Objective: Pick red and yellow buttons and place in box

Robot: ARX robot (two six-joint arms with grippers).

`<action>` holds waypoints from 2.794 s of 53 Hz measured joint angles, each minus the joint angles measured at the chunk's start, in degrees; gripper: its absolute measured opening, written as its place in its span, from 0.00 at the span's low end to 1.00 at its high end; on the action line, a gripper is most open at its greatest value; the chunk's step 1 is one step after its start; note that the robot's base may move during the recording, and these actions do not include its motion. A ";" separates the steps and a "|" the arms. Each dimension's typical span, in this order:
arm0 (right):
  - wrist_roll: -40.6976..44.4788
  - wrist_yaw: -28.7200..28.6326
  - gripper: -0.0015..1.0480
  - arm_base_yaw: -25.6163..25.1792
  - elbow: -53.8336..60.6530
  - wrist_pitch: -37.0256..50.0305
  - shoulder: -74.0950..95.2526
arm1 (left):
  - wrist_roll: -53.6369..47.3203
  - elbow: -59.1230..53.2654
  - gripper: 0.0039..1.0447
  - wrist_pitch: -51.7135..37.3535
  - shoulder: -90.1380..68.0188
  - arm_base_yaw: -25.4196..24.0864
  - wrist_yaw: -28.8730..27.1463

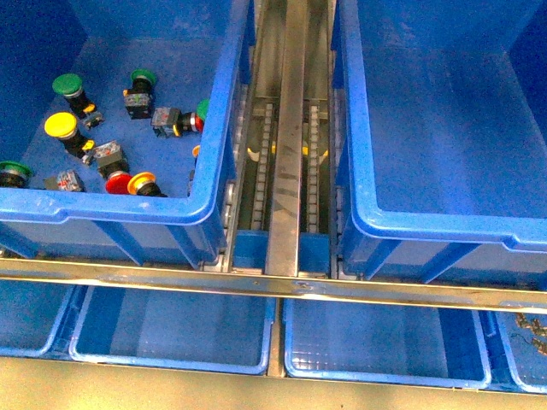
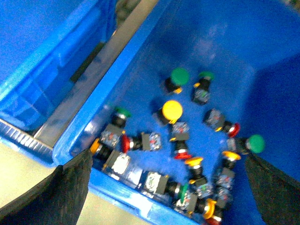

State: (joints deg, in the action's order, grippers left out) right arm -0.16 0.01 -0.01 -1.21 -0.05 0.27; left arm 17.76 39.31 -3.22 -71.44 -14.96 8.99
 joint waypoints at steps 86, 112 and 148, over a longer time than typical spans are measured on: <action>0.00 0.00 0.94 0.00 0.00 0.00 0.00 | -2.10 41.77 0.93 -3.37 -61.57 12.66 -6.80; 0.00 0.00 0.94 0.00 0.00 0.00 -0.02 | -1.99 42.01 0.62 -3.74 -61.96 12.66 -5.97; 0.00 0.00 0.94 0.00 0.00 0.00 0.00 | 2.97 36.26 0.33 -5.66 -55.98 10.69 -0.57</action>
State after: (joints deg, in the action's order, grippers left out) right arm -0.16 0.01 -0.01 -1.21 -0.05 0.27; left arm 20.73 75.57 -8.88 -127.42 -4.27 8.43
